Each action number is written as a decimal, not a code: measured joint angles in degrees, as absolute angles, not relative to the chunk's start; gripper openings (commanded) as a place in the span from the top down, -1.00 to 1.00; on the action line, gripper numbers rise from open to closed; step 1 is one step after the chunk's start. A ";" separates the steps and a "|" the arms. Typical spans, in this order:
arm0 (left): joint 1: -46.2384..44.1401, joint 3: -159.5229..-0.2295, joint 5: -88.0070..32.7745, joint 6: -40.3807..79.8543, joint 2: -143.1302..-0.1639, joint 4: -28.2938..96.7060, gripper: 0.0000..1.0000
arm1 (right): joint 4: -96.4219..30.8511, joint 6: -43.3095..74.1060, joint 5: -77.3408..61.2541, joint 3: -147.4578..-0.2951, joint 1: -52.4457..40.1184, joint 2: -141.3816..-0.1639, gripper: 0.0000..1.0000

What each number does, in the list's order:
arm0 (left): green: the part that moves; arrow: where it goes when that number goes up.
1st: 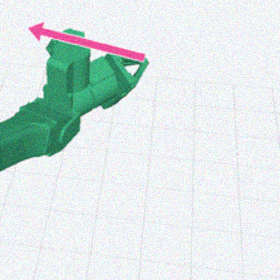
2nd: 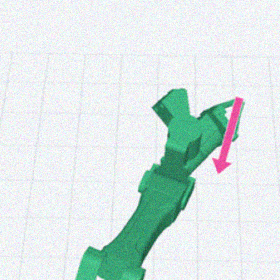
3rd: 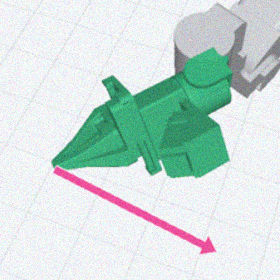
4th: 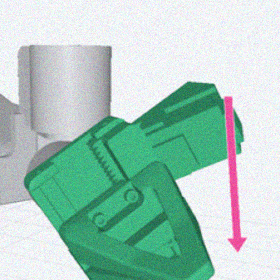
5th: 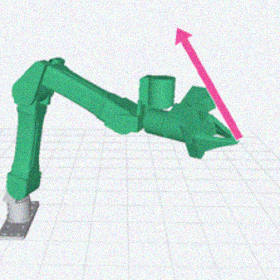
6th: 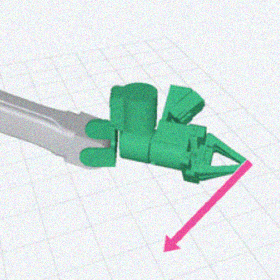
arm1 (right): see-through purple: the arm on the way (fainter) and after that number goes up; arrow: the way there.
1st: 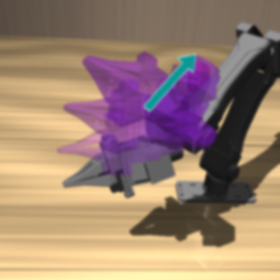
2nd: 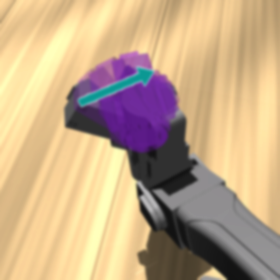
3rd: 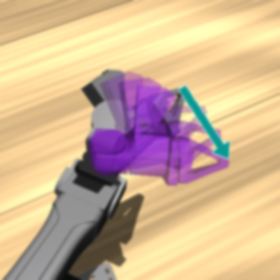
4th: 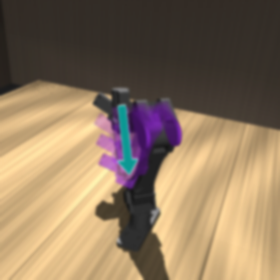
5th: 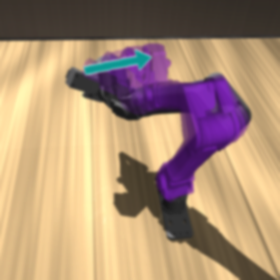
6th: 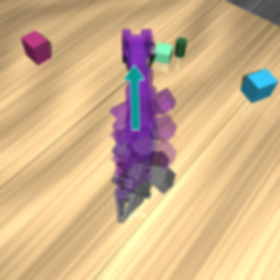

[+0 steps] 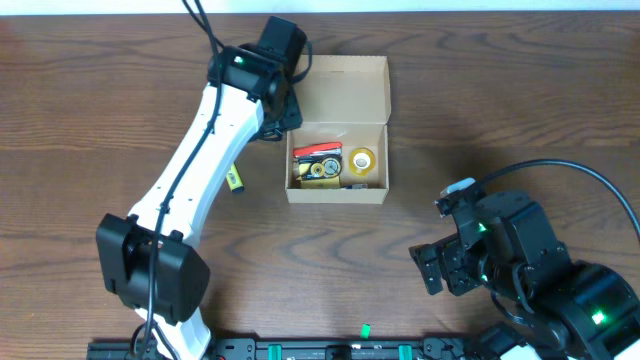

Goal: Pack container
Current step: 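Lift the left gripper out and move toward the yellow highlighter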

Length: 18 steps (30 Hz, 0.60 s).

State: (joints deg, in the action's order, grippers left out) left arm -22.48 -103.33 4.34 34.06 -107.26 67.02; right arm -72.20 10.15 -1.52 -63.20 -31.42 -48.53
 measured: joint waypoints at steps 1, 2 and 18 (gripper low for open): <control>-21.89 -103.33 4.51 33.65 -107.26 67.55 -0.01 | -72.20 10.15 -1.54 -63.20 -31.42 -48.53 -0.99; -20.99 -103.33 4.60 32.99 -107.26 68.25 0.02 | -72.20 10.15 -1.54 -63.20 -31.42 -48.53 -0.98; -1.04 -90.00 -5.48 8.54 -107.20 60.51 -0.04 | -72.18 10.15 -1.54 -63.20 -31.42 -48.53 -0.99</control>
